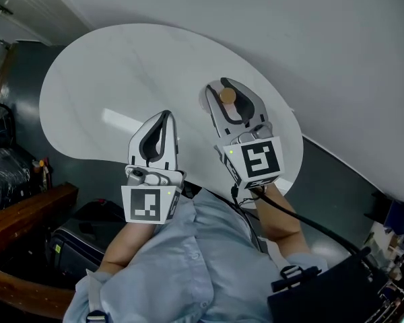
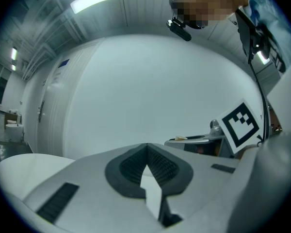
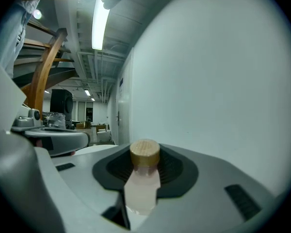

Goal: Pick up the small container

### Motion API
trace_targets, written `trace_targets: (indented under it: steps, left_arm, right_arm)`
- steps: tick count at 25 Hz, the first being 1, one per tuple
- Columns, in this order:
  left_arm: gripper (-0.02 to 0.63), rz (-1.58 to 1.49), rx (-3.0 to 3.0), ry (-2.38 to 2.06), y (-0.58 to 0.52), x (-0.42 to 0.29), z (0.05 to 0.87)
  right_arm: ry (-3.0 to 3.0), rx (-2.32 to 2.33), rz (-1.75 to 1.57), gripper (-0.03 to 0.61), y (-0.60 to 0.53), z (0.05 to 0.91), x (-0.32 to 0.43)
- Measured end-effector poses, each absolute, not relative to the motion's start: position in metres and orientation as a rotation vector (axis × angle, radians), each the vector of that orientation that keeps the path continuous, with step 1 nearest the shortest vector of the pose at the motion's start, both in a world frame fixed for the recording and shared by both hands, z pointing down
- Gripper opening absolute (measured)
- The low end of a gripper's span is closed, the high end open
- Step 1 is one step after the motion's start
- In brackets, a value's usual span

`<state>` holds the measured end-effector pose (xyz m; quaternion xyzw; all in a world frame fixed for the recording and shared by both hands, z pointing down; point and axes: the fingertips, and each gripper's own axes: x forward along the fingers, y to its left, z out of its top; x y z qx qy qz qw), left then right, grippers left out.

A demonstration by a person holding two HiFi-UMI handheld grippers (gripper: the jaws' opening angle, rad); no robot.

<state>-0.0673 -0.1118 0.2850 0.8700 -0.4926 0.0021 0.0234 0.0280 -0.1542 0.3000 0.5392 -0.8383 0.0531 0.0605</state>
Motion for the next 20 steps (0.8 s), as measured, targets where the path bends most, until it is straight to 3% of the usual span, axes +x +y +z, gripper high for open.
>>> trace_targets:
  steps: [20]
  left_arm:
    - [-0.002, -0.114, 2.775, -1.56, -0.103, -0.059, 0.249]
  right_arm:
    - [-2.524, 1.677, -0.005, 0.112, -0.102, 0.235, 0.054]
